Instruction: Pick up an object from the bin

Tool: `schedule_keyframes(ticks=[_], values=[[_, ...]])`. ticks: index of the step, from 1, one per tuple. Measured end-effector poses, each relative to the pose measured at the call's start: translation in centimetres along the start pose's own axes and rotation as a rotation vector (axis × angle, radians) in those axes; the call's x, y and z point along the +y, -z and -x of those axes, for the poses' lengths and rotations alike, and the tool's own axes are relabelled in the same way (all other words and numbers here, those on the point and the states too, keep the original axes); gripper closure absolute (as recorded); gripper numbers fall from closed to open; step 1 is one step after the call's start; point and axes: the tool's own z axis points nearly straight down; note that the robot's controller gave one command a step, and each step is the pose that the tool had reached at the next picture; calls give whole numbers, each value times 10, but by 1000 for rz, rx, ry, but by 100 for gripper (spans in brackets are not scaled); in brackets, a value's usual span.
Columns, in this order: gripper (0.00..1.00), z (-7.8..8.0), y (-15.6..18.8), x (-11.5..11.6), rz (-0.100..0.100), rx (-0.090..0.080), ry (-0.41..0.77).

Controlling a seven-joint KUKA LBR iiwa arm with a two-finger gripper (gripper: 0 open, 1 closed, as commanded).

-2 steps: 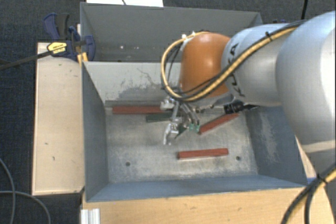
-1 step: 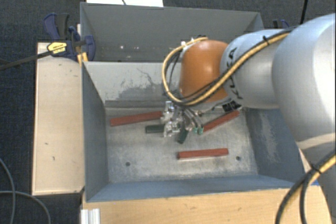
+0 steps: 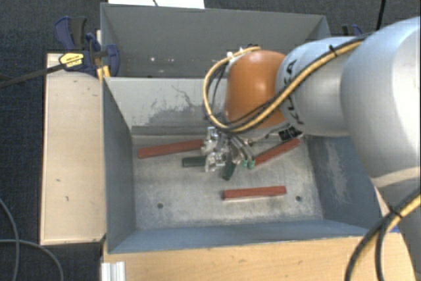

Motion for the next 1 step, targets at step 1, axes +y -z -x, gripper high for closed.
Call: schedule_keyframes(ticks=[1], values=[[100,-2,153,9,1,8,7]])
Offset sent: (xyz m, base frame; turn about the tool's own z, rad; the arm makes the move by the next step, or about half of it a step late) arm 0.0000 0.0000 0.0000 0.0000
